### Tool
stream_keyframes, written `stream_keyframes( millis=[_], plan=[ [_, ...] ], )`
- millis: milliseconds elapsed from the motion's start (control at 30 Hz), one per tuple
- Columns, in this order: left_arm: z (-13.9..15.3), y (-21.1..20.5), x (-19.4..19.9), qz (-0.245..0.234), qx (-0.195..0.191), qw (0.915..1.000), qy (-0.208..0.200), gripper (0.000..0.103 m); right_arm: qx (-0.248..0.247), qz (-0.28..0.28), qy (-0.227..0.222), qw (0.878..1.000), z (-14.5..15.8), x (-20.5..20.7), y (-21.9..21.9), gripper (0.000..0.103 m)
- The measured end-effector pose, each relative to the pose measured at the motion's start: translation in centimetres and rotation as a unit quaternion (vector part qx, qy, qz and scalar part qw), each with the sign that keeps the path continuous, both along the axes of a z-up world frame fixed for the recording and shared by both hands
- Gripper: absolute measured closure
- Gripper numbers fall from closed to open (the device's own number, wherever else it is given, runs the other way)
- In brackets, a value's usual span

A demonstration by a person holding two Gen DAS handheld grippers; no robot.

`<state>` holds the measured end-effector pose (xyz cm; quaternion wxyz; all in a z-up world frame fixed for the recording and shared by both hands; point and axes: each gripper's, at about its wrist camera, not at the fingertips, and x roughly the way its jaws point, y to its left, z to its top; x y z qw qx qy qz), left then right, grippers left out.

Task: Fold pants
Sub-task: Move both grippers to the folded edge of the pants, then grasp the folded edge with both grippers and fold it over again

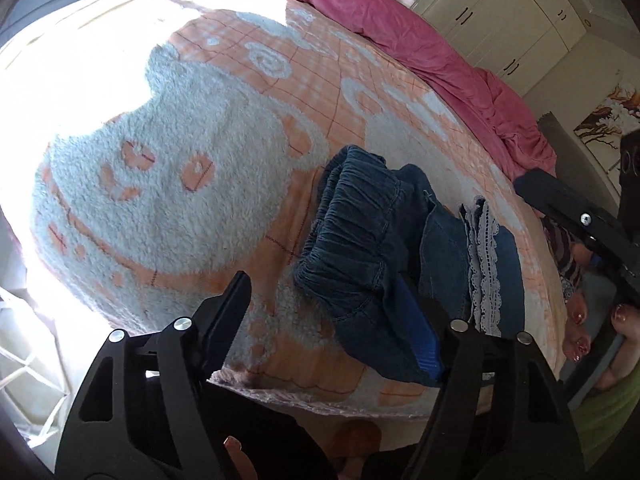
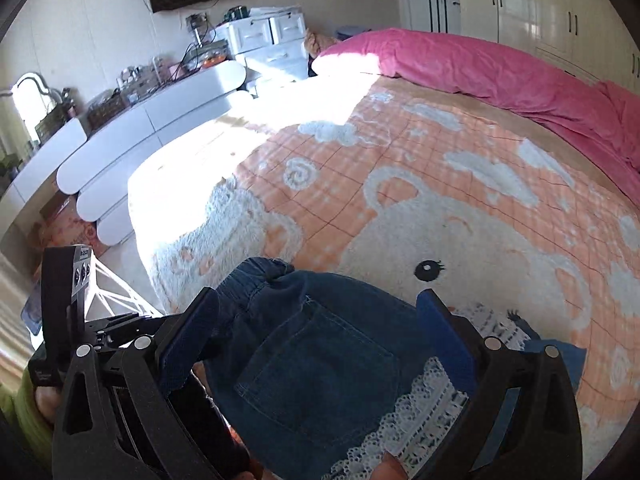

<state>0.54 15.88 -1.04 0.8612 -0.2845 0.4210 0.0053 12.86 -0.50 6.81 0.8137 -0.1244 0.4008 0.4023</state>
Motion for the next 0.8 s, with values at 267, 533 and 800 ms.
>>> stream_keyframes(
  millis=[267,533,800],
  plan=[
    [-1.5,-0.7,1.3,-0.027,-0.042,0.9987,0.01,0.055,-0.071,0.066,0.044,0.994,-4.2,1.4,5.8,0.005],
    [-1.8,-0.5,1.8,-0.024,-0.049,0.9985,0.012,0.055,-0.108,0.113,0.08,0.985,-7.8,2.0,9.4,0.029],
    [-1.6,-1.3,2.4,-0.024,-0.052,0.9984,0.004,0.045,-0.03,0.109,0.093,0.989,-6.1,2.3,6.0,0.059]
  ],
)
